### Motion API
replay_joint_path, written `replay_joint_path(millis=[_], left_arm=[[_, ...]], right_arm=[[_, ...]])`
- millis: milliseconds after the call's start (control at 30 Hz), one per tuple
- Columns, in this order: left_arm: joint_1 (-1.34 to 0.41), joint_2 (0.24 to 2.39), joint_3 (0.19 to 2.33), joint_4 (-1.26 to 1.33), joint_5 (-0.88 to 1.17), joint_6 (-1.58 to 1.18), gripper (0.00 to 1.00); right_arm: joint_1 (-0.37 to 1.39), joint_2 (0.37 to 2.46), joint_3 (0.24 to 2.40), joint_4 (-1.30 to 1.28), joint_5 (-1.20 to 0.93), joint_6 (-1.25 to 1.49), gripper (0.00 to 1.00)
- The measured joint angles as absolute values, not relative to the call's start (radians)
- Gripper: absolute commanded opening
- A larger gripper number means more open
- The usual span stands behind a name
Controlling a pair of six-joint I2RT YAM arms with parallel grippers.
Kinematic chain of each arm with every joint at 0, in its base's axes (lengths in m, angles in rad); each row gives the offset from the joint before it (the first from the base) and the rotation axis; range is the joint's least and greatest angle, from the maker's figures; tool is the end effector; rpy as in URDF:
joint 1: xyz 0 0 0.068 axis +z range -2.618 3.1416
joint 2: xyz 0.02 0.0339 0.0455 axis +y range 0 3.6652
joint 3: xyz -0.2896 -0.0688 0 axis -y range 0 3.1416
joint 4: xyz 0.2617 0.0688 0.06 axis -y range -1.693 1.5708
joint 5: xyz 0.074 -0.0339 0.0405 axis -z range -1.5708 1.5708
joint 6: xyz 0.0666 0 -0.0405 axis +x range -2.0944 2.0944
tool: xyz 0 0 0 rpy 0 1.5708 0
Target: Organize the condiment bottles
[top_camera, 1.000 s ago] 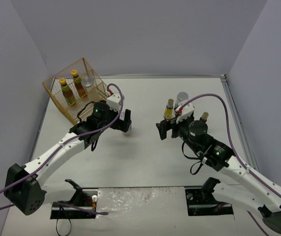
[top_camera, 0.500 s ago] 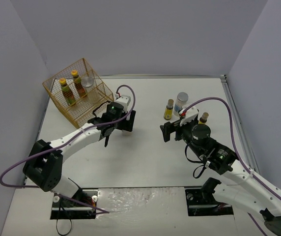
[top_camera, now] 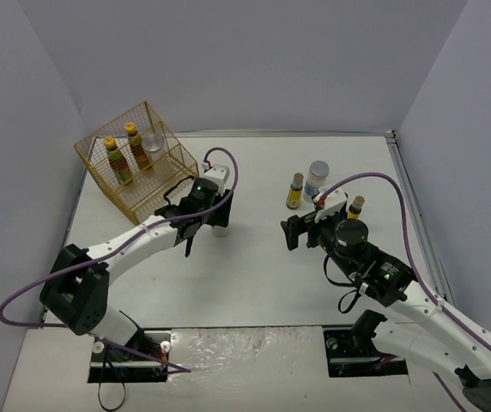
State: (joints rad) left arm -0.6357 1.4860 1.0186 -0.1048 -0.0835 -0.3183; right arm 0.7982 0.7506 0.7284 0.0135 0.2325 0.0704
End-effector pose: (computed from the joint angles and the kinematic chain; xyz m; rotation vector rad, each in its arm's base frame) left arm 0.3044 -0.2177 0.2617 0.2950 2.1573 -0.4643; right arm 0.1576 0.1397 0.3640 -0.3940 1.5518 0.4949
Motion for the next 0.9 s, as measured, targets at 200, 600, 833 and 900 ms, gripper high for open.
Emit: replay_joint_path(millis=[200, 600, 833, 900], left_arm=[[-0.635, 1.367, 1.017, -0.129, -0.140, -0.313, 0.00], [-0.374, 1.224, 1.244, -0.296, -0.236, -0.288, 0.00], [-0.152, 1.306, 1.416, -0.332, -0.250, -0.278, 0.00], [-0.124, 1.341, 1.444, -0.329, -0.244, -0.275, 0.00]], right_arm=[[0.798, 0.751, 0.728, 0.013, 0.232, 0.070, 1.00], [0.798, 0.746, 0.727, 0.012, 0.232, 0.070, 1.00], [0.798, 0.723, 0.726, 0.011, 0.232, 0.070, 1.00], [0.798, 0.716, 0.723, 0.011, 0.232, 0.071, 1.00]])
